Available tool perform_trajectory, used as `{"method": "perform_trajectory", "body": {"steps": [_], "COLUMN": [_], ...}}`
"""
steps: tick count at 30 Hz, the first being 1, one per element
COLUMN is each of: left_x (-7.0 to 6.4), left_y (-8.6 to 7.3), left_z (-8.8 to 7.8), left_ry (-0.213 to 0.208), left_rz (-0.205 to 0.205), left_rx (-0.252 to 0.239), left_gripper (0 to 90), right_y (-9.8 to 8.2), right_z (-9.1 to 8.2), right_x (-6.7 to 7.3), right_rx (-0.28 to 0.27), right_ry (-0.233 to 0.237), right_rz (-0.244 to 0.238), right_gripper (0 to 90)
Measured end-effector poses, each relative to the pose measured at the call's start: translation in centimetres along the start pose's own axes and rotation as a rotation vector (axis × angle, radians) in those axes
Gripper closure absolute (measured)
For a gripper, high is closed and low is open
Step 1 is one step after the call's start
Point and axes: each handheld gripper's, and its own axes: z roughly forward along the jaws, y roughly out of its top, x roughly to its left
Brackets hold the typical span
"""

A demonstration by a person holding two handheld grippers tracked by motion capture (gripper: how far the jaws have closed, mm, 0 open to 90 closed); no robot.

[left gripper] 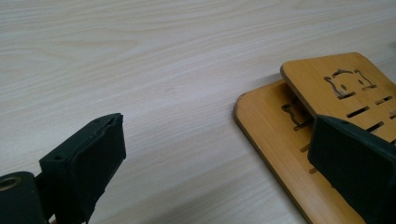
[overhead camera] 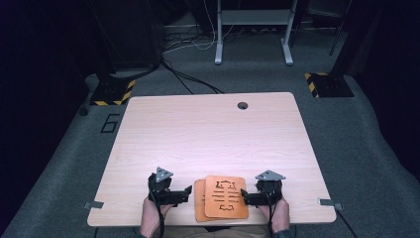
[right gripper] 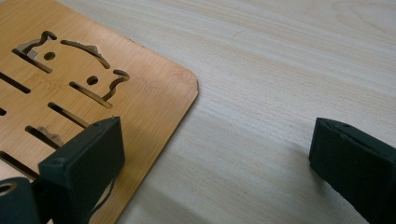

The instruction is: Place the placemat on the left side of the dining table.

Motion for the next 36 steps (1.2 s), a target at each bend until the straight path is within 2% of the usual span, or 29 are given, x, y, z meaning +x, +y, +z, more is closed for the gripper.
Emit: {"method": "perform_trajectory", "body": {"steps": [14, 18, 28, 36], "left_x": [-2.0, -2.6, -3.9, -4.6], "left_y": [0.6, 0.7, 0.8, 0.9], "left_z": [0.7, 1.0, 2.3, 3.1], "left_ry": [-0.058, -0.081, -0.144, -0.162], "left_rz": [0.035, 0.049, 0.04, 0.053], "left_rx": [0.009, 0.021, 0.058, 0.094], "left_gripper": [5.0, 5.0, 5.1, 5.3], "right_y": [0.0, 0.0, 0.0, 0.0], "right_z": [0.0, 0.0, 0.0, 0.0], "right_x": [0.0, 0.0, 0.0, 0.0], "right_rx": [-0.002, -0.003, -0.003, -0.004], "right_ry": [-0.002, -0.002, -0.003, -0.003], "right_rz": [0.0, 0.001, 0.002, 0.001], "right_gripper": [2.8, 2.9, 2.9, 3.0]}}
